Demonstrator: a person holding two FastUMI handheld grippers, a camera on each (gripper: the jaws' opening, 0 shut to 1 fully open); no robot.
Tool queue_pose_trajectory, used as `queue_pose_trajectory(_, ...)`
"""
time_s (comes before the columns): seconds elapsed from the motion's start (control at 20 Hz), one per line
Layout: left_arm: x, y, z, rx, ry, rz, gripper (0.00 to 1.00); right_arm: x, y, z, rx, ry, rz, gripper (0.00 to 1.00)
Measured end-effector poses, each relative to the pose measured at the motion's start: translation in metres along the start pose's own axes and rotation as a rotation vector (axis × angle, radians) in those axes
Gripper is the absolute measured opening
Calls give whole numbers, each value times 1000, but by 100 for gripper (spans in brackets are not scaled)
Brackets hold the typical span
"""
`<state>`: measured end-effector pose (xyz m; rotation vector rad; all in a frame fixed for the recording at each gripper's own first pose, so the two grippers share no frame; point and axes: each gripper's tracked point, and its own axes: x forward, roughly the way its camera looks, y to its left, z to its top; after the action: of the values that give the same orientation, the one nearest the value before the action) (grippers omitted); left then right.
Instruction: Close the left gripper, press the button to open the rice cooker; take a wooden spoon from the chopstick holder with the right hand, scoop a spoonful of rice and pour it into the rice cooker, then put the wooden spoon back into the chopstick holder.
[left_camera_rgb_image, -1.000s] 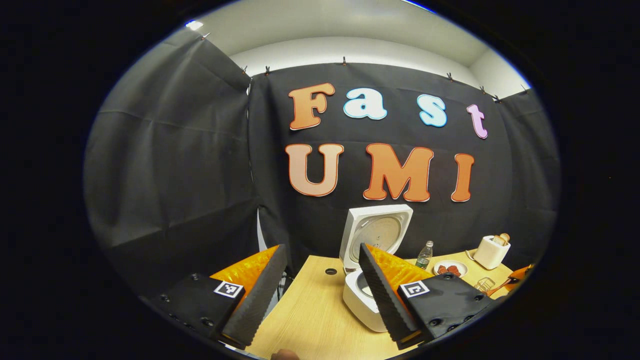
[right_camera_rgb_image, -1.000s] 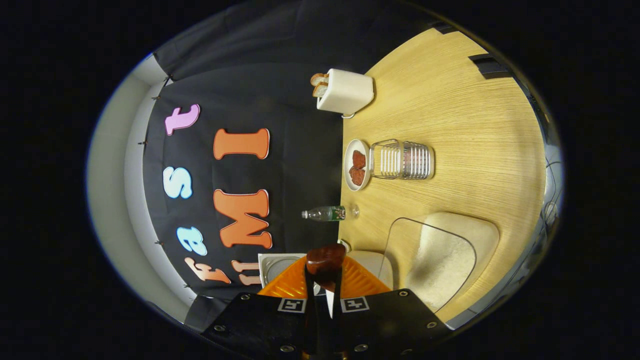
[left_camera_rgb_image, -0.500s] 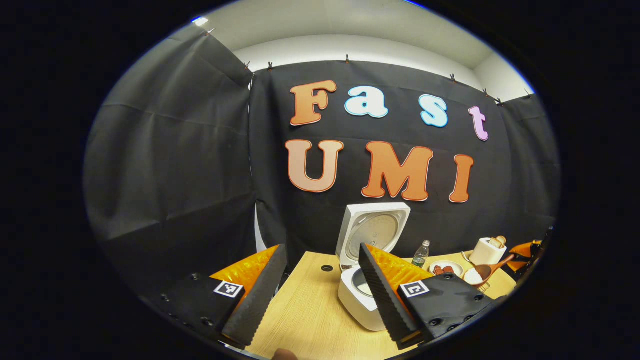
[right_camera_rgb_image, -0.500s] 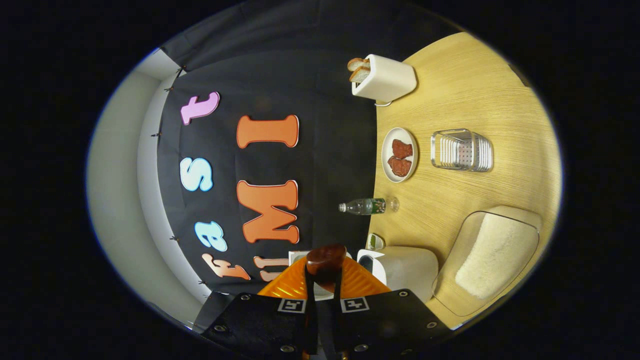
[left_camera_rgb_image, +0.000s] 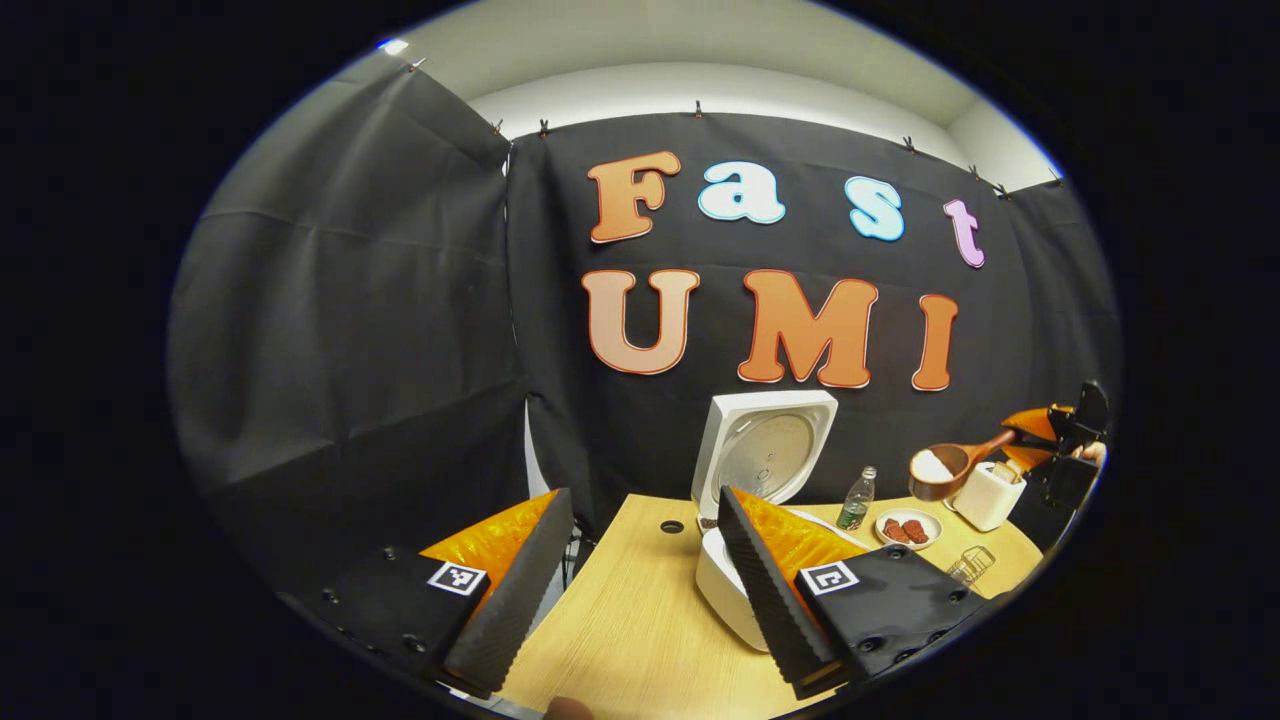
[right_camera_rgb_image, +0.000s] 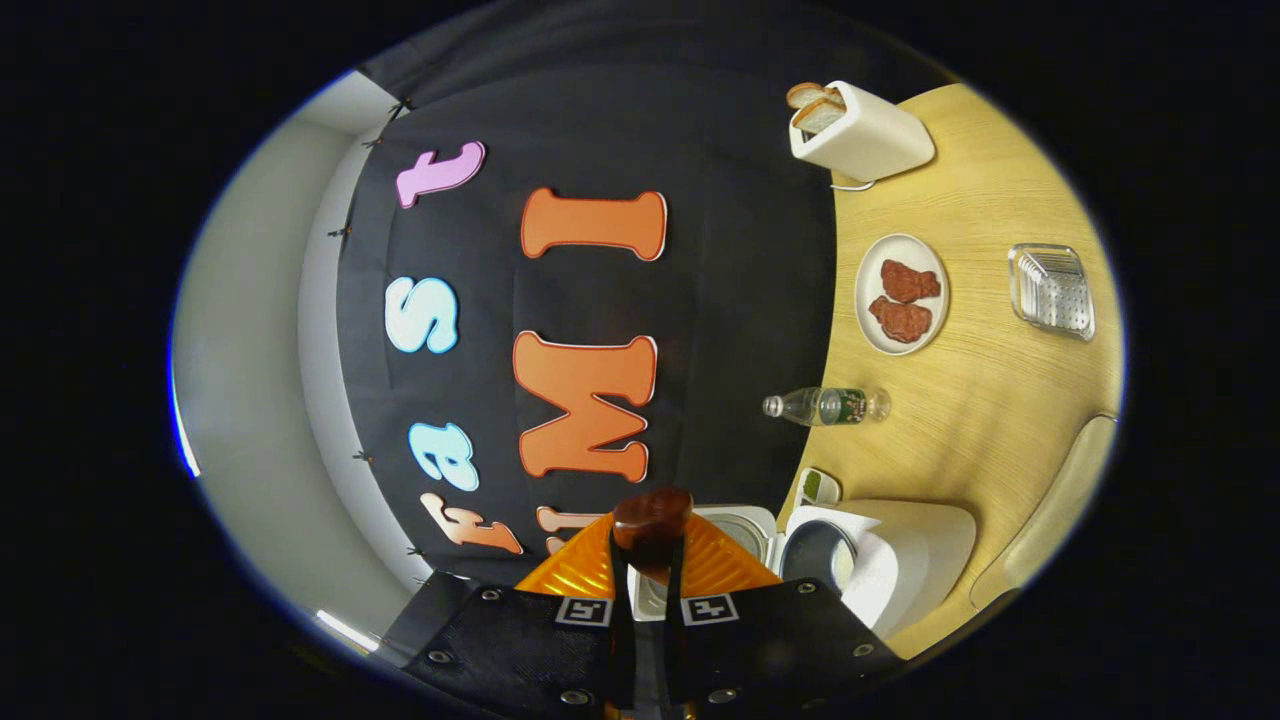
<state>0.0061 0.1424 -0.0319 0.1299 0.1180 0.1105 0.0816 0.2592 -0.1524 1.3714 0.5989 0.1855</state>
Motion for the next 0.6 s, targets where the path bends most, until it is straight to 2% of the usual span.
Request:
queue_pose_trajectory(0.2,1,3,-7,-13,19,-3,96,35,14,-21,-77,23,16,11)
queue_pose_trajectory(0.6,10,20,-15,-30,40,14,96,74,10,-55,-306,39,-18,11)
